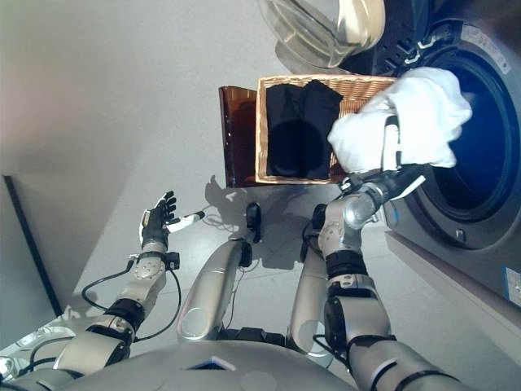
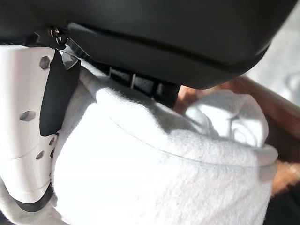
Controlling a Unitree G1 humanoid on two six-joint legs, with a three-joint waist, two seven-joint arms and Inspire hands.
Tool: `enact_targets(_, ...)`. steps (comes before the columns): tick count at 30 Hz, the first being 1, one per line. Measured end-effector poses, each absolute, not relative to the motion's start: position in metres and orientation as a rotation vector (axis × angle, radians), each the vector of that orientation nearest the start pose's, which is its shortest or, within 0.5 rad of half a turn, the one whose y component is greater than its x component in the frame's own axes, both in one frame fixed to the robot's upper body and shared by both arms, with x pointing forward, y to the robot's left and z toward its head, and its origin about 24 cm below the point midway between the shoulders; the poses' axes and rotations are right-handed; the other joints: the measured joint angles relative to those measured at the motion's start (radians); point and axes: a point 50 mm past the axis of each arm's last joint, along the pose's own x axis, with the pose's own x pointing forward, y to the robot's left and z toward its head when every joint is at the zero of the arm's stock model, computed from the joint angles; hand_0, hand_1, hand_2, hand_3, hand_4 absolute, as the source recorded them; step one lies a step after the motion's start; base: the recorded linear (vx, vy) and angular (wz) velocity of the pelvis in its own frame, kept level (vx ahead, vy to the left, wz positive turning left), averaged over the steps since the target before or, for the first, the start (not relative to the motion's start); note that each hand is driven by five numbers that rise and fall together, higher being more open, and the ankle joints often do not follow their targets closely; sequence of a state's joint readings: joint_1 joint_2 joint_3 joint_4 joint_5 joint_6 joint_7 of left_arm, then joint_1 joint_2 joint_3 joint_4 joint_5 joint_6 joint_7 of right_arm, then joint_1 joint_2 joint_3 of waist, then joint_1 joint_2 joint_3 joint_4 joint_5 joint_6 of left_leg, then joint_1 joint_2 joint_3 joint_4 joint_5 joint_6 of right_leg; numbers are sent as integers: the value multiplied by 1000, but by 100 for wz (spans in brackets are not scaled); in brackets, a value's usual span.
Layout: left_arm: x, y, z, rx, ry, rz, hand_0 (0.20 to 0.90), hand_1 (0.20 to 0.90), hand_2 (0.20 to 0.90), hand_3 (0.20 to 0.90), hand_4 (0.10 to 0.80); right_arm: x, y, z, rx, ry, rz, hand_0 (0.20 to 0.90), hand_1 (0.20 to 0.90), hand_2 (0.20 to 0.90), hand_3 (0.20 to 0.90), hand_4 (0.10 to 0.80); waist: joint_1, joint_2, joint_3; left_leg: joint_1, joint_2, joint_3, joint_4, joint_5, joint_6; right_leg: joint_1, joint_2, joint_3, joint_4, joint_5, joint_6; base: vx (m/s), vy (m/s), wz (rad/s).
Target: Pick up the clothes and place them into the washing machine
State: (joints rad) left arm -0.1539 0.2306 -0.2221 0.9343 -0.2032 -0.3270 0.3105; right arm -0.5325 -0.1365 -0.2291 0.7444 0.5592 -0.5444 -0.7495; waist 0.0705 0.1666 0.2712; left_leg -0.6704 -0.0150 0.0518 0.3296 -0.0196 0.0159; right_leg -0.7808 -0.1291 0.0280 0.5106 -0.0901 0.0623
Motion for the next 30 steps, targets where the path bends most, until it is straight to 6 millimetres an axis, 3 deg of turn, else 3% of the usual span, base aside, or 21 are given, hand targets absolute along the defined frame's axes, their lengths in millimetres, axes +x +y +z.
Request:
enact_targets(5,216,206,-89,218,462,240,900,900,900,900,800,318,-292,93,594,-296,-1202,200,200,200,200,300,20,44,-14,0,-2,12,-25,9,8,-14,-3,16,-10,4,6,9,14,-3)
enact_targets(6,216,204,-89,218,463,230,900,900,900,900,800,317,-311,106,607,-334,-1257,200,200,200,200,300,25,56,-17,0,-6,14,-35,14,11,-19,-7,19,-9,5,7,0,0,0)
enact_targets(9,215,206,-90,220,466,230,900,900,900,900,800,316,-336,125,675,-383,-1328,200,200,200,200,300,28,62,-21,0,-15,15,-43,15,11,-25,-11,22,-8,6,8,8,8,-2)
enact_targets(14,218,204,-87,203,455,188,900,900,900,900,800,316,-378,174,1001,-489,-1372,200,200,200,200,300,30,69,-20,8,-20,28,-59,15,12,-36,-13,48,-10,9,14,4,16,-11)
enact_targets(19,222,203,-83,177,434,187,900,900,900,900,800,316,-380,206,1009,-599,-1308,200,200,200,200,300,34,101,-14,3,-20,33,-69,17,15,-50,-12,53,-8,10,15,-8,-32,-2)
enact_targets(20,222,203,-83,175,434,185,900,900,900,900,800,317,-379,210,976,-616,-1296,518,518,518,518,527,32,110,-10,3,-20,33,-69,17,15,-50,-12,54,-8,10,15,0,0,0)
enact_targets(21,222,203,-83,174,434,183,900,900,900,900,800,317,-379,211,962,-619,-1295,741,741,741,741,686,31,114,-8,3,-20,33,-69,17,15,-50,-12,55,-8,10,15,0,0,0)
enact_targets(22,222,202,-83,173,431,180,900,900,900,900,800,316,-379,214,939,-627,-1291,900,900,900,900,800,31,119,-6,3,-20,33,-70,17,15,-51,-11,54,-8,10,15,0,0,0)
enact_targets(30,222,203,-83,171,427,178,900,900,900,900,800,316,-382,216,881,-654,-1232,900,900,900,900,800,28,118,0,2,-20,32,-71,17,15,-51,-11,54,-9,10,15,-1,-4,0)
